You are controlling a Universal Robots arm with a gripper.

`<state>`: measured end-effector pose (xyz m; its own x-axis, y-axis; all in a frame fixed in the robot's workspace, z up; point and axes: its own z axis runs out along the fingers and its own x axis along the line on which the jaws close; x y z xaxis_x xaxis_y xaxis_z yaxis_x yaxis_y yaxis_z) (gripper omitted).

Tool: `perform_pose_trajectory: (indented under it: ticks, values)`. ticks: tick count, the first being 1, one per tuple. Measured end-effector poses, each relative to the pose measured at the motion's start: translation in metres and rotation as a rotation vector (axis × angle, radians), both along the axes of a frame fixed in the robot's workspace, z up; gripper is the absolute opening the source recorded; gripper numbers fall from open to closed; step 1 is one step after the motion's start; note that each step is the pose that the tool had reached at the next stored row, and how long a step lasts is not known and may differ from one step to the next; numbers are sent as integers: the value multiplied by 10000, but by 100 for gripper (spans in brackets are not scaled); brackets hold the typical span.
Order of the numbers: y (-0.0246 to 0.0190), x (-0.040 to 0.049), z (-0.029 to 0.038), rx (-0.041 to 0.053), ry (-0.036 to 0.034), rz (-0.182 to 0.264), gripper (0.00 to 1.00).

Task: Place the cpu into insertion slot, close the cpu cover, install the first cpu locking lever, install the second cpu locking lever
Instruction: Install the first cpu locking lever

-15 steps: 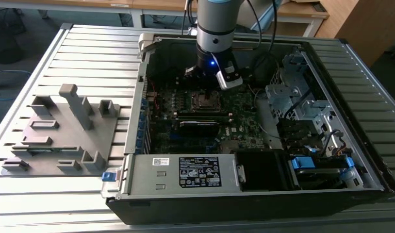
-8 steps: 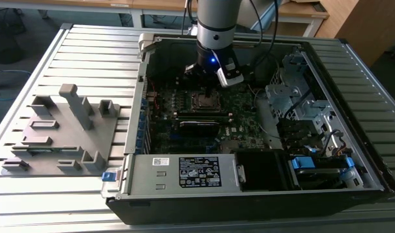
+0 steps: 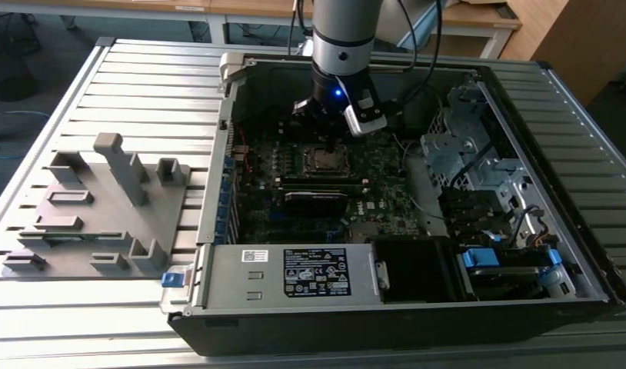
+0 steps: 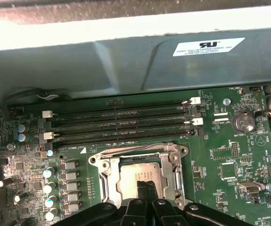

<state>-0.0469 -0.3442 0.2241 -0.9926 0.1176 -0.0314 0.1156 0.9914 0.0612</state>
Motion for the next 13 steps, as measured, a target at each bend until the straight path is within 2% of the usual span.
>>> perform_pose_trajectory:
  ticks: [3, 6, 7, 13]
  values:
    - [0, 0, 1, -13, 1, 0, 10]
    - [0, 0, 1, -209, 2, 0, 10]
    - [0, 0, 1, -224, 2, 0, 10]
    - [-1, -1, 5, -192, 1, 30, 10]
